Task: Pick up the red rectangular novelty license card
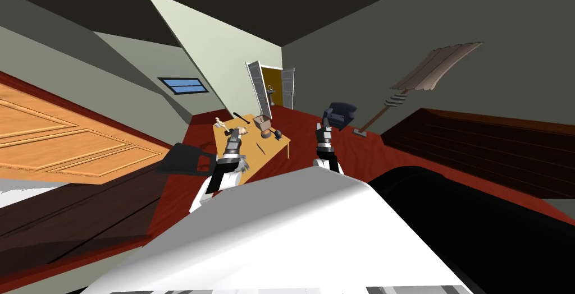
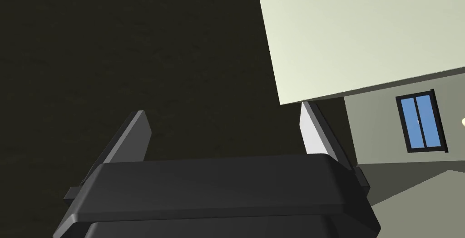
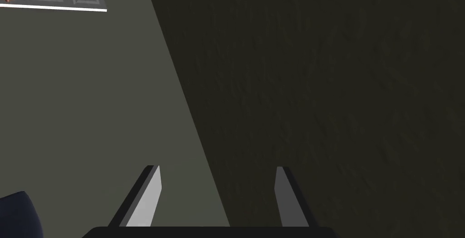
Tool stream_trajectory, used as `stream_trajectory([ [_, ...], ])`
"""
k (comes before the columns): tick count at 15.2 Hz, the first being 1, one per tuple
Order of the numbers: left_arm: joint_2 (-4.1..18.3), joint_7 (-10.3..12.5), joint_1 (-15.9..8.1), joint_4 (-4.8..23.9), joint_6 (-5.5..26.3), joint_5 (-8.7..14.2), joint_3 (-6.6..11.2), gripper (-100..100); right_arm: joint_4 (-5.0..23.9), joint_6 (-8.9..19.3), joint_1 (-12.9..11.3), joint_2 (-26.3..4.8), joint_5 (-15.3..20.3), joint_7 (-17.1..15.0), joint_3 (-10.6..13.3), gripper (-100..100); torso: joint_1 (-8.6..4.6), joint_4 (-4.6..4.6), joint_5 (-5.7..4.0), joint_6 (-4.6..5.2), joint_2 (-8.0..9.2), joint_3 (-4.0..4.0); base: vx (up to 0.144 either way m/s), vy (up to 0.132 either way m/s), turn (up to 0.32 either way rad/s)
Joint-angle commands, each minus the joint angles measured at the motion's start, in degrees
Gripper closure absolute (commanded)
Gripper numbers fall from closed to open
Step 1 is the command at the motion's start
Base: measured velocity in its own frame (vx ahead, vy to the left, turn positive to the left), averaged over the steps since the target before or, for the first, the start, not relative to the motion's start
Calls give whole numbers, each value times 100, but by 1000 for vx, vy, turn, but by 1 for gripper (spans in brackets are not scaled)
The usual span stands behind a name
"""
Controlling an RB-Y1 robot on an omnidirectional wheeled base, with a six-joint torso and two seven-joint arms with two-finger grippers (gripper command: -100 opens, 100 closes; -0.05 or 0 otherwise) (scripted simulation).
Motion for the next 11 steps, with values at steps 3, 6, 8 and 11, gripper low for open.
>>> stream_trajectory([
  [3, 155, -83, -106, 192, 429, 153, 11, -100, 0, 0, 0, 0, 0, 0, 0, 0, -1, 0, 0, 2, -1, 0, 14, -2, -87],
  [6, 273, -165, -210, 375, 760, 281, 11, -100, 0, 0, 0, 0, 0, 0, 0, 0, 0, 0, 0, 2, -1, 0, 14, -1, -95],
  [8, 390, -249, -317, 565, 1011, 414, 10, -100, 0, 0, 0, 0, 0, 0, 0, 0, -1, 0, 0, 3, 0, 0, 16, -2, -114],
  [11, 505, -335, -427, 762, 1305, 551, 9, -100, 0, 0, 0, 0, 0, 0, 0, 0, -1, 1, 0, -1, 2, 1, 11, -1, -49],
])
